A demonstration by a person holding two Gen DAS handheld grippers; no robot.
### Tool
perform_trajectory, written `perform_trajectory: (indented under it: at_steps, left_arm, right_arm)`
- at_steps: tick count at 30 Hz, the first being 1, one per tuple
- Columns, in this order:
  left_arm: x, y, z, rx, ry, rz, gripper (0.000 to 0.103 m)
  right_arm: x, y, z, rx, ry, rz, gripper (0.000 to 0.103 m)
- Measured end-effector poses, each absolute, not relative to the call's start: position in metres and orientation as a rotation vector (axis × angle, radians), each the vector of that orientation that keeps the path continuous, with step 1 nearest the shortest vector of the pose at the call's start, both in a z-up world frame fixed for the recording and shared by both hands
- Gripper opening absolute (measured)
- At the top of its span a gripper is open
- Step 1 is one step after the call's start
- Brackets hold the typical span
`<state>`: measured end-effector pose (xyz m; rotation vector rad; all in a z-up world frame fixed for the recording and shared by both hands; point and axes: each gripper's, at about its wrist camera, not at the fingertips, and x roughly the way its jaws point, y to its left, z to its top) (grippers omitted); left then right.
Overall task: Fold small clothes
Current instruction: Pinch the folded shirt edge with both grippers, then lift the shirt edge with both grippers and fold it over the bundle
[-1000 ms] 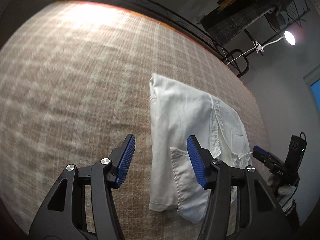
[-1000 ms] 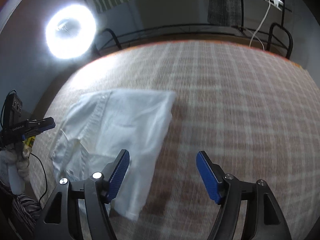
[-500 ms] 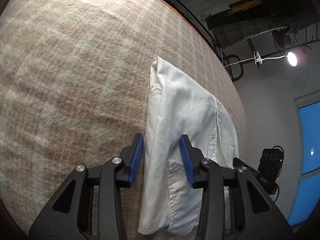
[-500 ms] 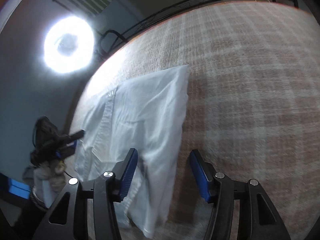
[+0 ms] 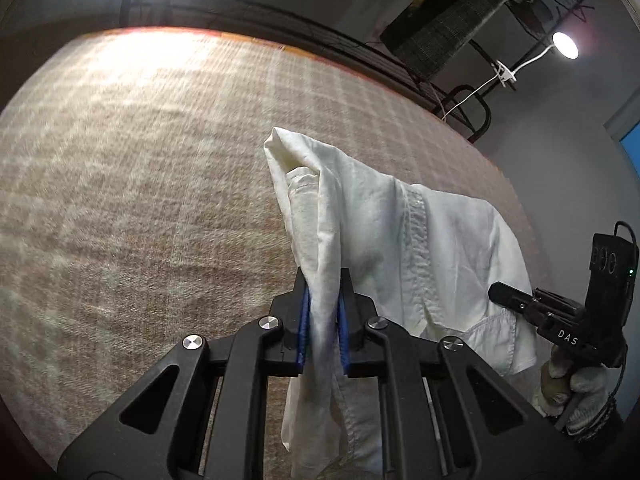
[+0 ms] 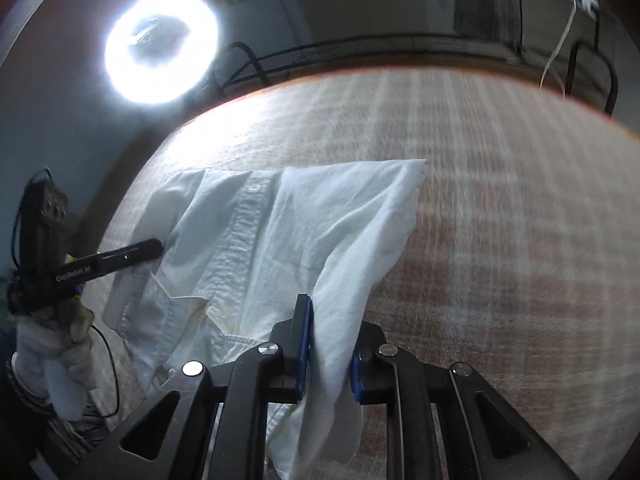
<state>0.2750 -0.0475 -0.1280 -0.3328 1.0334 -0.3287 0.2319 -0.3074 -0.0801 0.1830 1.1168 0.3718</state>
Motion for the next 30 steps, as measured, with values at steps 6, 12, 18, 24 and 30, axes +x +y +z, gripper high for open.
perform_trajectory:
  at_steps: [6, 12, 18, 24, 30]
  left_arm:
    - [0.257, -0.058, -0.107, -0.284, 0.979, -0.370, 0.010]
    - [0.250, -0.082, -0.090, -0.265, 0.945, -0.408, 0.010]
    - [0.256, -0.113, -0.080, -0.246, 0.917, -0.438, 0.010]
    - [0.269, -0.146, -0.079, -0.231, 0.909, -0.484, 0.010]
    - [0.294, -0.193, -0.076, -0.203, 0.898, -0.529, 0.010]
  right_arm:
    - [0.217, -0.288, -0.048, 0.054, 1.051, 0.339, 0.013]
    - [0.207, -0.284, -0.023, -0.013, 0.995, 0.312, 0.012]
    - [0.202, -0.294, -0.010, -0.077, 0.951, 0.285, 0.012]
    - [0.205, -0.309, -0.002, -0.101, 0.925, 0.271, 0.011]
    - [0.216, -0.337, 0.004, -0.111, 0.900, 0.240, 0.011]
